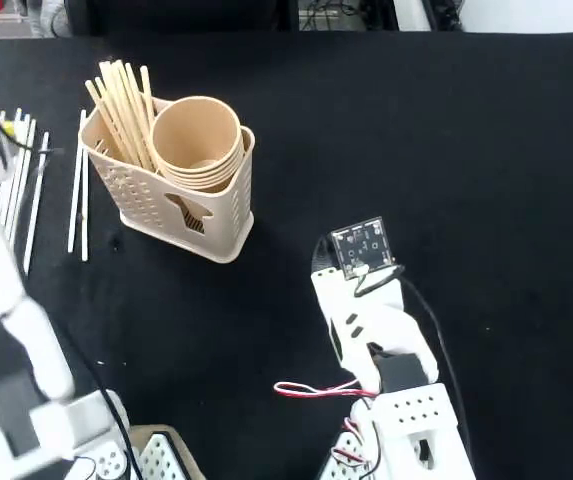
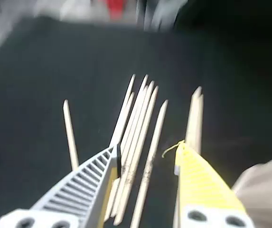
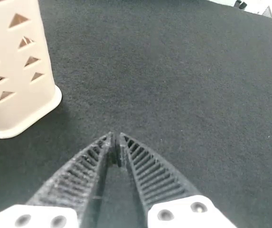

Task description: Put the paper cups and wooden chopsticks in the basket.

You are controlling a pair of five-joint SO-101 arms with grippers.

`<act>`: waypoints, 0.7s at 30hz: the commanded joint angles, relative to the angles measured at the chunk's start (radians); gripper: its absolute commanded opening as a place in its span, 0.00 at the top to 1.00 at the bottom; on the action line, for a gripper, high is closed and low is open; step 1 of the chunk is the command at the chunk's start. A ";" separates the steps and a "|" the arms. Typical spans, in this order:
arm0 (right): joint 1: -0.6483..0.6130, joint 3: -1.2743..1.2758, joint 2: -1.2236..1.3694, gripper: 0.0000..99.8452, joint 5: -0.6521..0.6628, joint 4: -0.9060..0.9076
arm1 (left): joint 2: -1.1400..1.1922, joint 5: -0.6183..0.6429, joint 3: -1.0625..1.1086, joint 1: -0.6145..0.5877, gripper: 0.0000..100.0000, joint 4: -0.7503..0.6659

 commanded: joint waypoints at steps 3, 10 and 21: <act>-0.008 -0.001 -0.007 0.98 0.009 0.000 | 0.396 -0.069 -0.269 -0.067 0.80 0.020; -0.008 -0.001 -0.005 0.98 0.009 0.002 | 0.904 -0.066 -0.713 -0.044 0.80 0.017; -0.008 -0.001 -0.005 0.98 0.009 0.000 | 1.533 -0.074 -1.632 0.015 0.80 0.333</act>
